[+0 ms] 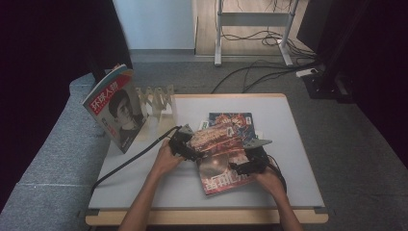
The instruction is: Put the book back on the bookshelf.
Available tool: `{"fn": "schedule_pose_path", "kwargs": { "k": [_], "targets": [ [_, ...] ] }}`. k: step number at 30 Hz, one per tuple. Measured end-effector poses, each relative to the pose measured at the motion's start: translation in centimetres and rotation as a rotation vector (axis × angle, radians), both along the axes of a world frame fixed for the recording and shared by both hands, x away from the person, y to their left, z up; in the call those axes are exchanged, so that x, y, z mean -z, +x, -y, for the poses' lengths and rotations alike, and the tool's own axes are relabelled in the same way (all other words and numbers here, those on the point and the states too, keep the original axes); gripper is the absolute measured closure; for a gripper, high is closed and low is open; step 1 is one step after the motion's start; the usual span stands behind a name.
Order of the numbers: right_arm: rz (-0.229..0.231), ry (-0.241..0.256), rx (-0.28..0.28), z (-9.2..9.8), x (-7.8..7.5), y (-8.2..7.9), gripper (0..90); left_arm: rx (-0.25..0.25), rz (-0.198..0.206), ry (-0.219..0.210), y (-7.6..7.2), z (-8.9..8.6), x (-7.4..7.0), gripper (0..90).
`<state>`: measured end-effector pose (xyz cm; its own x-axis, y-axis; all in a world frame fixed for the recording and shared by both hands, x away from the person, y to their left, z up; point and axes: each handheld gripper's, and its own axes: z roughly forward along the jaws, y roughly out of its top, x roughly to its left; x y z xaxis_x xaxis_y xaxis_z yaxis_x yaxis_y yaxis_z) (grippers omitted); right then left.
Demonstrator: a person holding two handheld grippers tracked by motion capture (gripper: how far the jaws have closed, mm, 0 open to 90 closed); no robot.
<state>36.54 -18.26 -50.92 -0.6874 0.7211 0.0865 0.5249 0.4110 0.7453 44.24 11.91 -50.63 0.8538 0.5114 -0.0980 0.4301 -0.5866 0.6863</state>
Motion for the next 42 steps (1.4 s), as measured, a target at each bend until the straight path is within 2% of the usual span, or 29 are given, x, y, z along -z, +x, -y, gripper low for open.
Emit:
{"fn": "schedule_pose_path", "kwargs": {
  "k": [2, 7, 11, 12, 13, 16, 20, 26, 29, 31, 34, 42],
  "targets": [
    [0.0, 0.002, -0.002, 0.0, 0.0, 0.0, 6.6, 0.001, -0.011, -0.017, 0.5, -0.1, 0.2, 0.0],
    [0.0, 0.003, -0.004, 0.0, 0.0, 0.0, 6.5, -0.001, -0.006, -0.042, 1.3, -0.2, 0.5, 0.0],
    [0.001, 0.003, -0.006, 0.0, 0.0, 0.1, 6.4, 0.014, 0.011, -0.003, 1.6, 0.7, 0.1, 0.0],
    [0.001, 0.004, -0.006, 0.0, 0.0, 0.1, 6.5, 0.016, 0.019, -0.005, 1.7, 0.9, 0.0, 0.0],
    [0.002, 0.005, -0.006, 0.0, 0.0, 0.0, 6.6, 0.024, 0.011, 0.008, 1.9, 1.1, -0.1, 0.0],
    [0.007, 0.008, -0.008, 0.1, 0.1, 0.0, 6.5, 0.031, 0.004, 0.01, 2.4, 1.6, -0.1, 0.0],
    [0.01, 0.011, -0.007, 0.1, 0.1, 0.0, 6.6, 0.021, 0.002, -0.017, 3.0, 1.6, 0.1, 0.0],
    [0.011, 0.009, -0.012, 0.2, 0.1, -0.2, 6.9, 0.01, 0.007, -0.036, 3.6, 1.4, 0.3, 0.0],
    [0.01, 0.008, -0.016, 0.4, 0.1, -0.3, 7.9, 0.003, -0.011, -0.047, 3.9, 1.3, 0.5, 0.0],
    [0.01, 0.009, -0.019, 0.5, 0.0, -0.5, 8.7, -0.005, -0.002, -0.052, 3.9, 1.4, 0.5, 0.0],
    [0.012, 0.009, -0.024, 0.7, 0.0, -0.8, 9.8, -0.007, -0.015, -0.06, 3.9, 1.4, 0.6, 0.0],
    [0.019, -0.003, -0.035, 1.8, 0.0, -2.4, 8.9, -0.017, -0.015, -0.037, 3.5, 1.5, 0.5, 0.0]
  ]
}}
